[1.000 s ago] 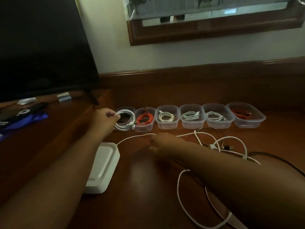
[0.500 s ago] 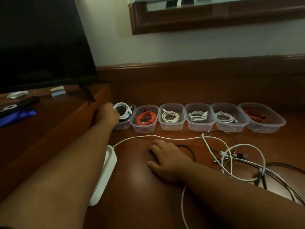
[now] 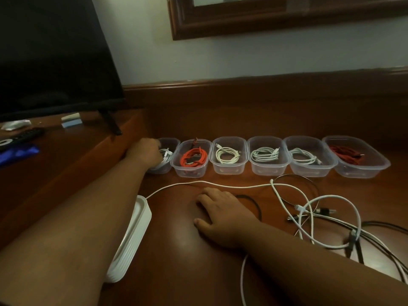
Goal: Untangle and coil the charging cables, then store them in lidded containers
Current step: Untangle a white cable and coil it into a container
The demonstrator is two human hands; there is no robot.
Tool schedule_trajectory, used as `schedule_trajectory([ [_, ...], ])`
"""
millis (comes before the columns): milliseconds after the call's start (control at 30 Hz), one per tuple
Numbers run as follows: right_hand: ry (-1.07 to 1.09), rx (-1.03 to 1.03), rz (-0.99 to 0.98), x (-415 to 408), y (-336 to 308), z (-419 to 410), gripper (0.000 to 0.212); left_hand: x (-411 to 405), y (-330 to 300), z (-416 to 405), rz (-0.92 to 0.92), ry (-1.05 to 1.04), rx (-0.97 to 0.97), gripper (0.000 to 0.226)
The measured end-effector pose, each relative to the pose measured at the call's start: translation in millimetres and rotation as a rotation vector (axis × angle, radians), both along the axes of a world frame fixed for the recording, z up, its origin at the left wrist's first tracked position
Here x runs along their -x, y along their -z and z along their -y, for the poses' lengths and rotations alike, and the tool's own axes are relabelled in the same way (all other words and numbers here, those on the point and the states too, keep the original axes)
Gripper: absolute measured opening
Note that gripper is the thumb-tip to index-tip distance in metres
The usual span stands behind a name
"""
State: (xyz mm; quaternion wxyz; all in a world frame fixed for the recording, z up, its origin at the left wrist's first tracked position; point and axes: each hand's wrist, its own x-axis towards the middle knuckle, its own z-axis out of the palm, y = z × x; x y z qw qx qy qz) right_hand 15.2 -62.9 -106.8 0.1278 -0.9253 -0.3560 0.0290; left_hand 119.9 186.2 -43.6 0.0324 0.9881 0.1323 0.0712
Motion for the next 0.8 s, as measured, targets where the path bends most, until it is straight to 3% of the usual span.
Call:
schedule_trajectory([
  [67,0.003,0.007,-0.014,1,-1,0,0.065,-1,3,-1,-0.032,0.132,0.119,0.042],
  [133,0.004,0.011,-0.022,1,-2,0,0.066,-1,4,-2,-0.059,0.193,0.077,0.037],
  [400,0.008,0.002,-0.018,-1,-1,-1,0.065,-7,6,-9,-0.048,0.148,-0.035,0.03],
  [600,0.029,-0.042,-0.05,-2,-3,-1,0.064,7,3,-2,0.181,0.138,0.05,0.022],
  [733,0.069,-0.096,-0.132,0,-13,2,0.048,43,0,27,0.321,0.312,0.07,0.015],
  [800,0.076,-0.093,-0.19,4,-21,5,0.044,62,0,41,0.275,0.406,0.104,0.016],
])
